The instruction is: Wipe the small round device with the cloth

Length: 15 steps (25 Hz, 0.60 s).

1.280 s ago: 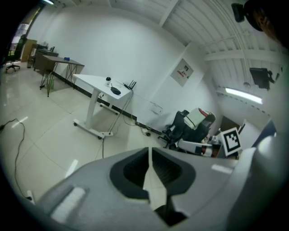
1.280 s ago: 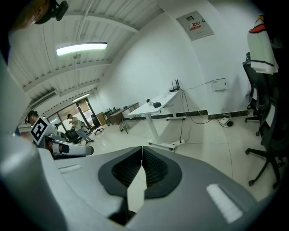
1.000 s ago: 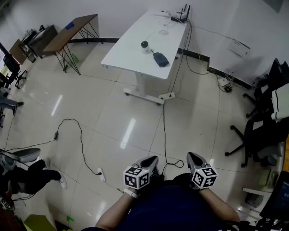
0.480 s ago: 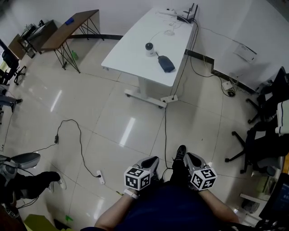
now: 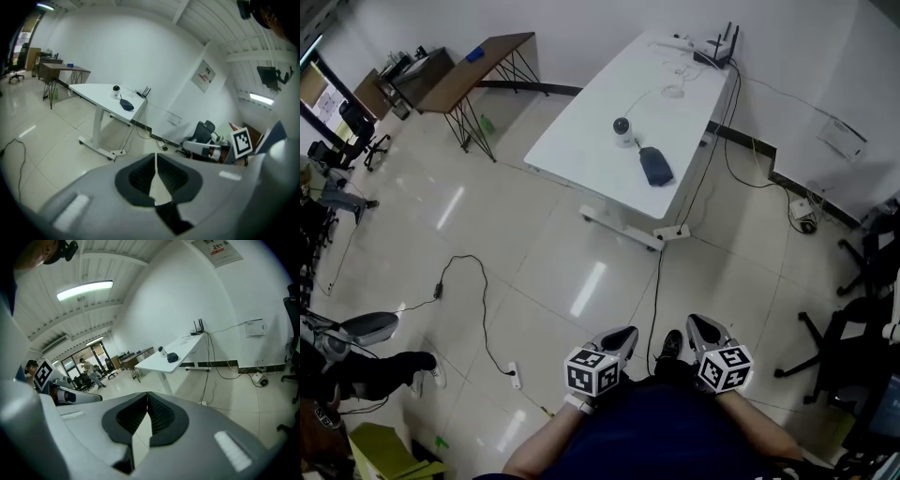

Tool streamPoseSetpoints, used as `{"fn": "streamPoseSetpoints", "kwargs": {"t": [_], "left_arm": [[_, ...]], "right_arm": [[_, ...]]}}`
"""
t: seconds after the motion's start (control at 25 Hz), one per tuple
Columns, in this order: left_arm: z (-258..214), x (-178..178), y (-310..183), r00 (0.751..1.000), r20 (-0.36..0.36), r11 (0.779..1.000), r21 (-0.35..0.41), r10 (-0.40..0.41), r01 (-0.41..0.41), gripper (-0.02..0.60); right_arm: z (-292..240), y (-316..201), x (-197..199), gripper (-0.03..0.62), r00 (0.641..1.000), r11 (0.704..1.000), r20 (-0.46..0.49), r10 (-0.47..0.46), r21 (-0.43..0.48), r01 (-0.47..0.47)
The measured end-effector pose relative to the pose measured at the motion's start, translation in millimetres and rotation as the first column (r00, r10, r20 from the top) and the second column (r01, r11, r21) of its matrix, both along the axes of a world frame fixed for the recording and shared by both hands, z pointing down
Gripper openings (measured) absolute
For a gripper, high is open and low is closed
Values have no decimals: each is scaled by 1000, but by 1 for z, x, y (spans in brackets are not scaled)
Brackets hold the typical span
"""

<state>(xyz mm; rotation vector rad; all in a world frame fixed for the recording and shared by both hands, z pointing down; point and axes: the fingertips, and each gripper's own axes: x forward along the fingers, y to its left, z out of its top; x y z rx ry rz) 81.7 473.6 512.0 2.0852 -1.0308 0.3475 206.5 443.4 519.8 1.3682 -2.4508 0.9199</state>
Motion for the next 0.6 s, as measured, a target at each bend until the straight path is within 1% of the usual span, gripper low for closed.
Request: {"fn": "streamPoseSetpoints", "kwargs": {"t": [0.16,0.28,0.44,0.6], "left_arm": [[-4,30,-27,999,32,1000,22,-23,23,14],[-9,45,-43,999,40,999,27,-35,34,14],[-14,56,-60,998,53,999,31,-43,41,14],[-11,60,-73,997,74,999,22,-37,36,14]], "right_arm": [[-6,-35,27,12,999,999,13,-36,27,36],[-11,-53,40,12,998,998,26,-49,34,48],[-14,-72,51,12,997,997,37,-61,40,60],[-9,-89,54,12,997,998,51,-61,28,59]]}}
